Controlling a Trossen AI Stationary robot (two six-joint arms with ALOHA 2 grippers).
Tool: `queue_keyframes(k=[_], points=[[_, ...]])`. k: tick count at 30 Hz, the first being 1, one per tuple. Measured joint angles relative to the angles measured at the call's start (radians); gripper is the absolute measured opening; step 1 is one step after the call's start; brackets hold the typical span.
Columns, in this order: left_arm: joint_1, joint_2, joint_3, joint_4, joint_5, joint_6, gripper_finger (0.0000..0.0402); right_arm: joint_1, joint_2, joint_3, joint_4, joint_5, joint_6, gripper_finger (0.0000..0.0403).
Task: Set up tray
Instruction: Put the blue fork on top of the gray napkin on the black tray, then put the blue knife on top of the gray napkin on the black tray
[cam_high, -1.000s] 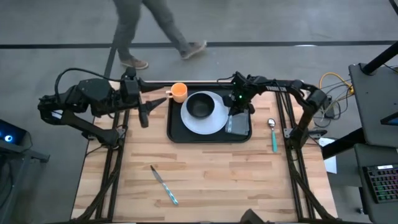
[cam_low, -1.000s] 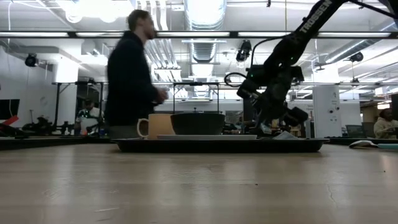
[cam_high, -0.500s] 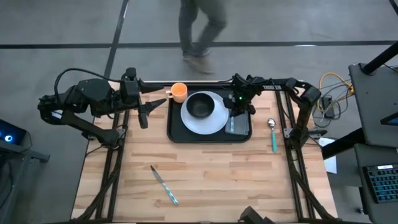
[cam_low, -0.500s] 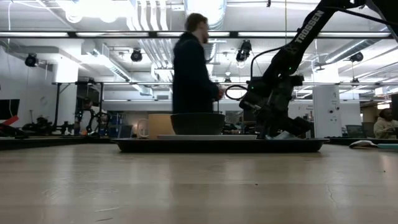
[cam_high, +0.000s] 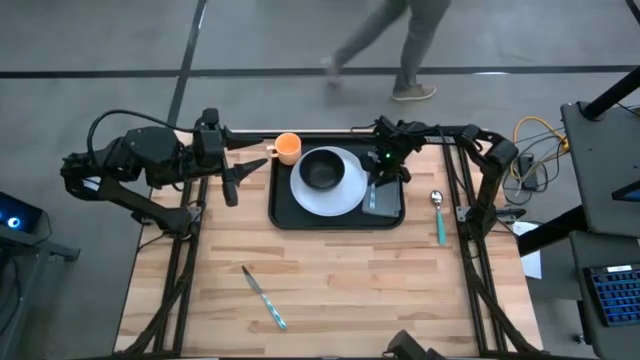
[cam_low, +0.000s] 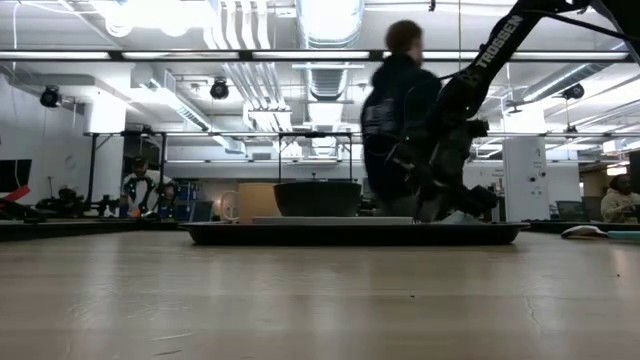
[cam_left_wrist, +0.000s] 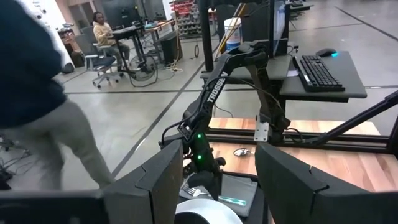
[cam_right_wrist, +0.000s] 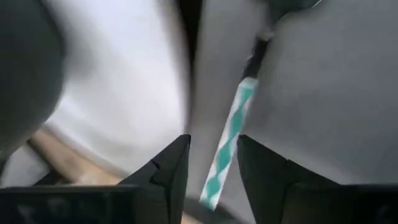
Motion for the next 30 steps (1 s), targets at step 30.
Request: queue_keyframes(k=[30], points=[[-0.364, 0.355, -0.23, -0.704, 0.203, -1.902, 0.0152, 0.396, -0.741, -0.003, -0.08, 0.433, -0.214, 0.0181]])
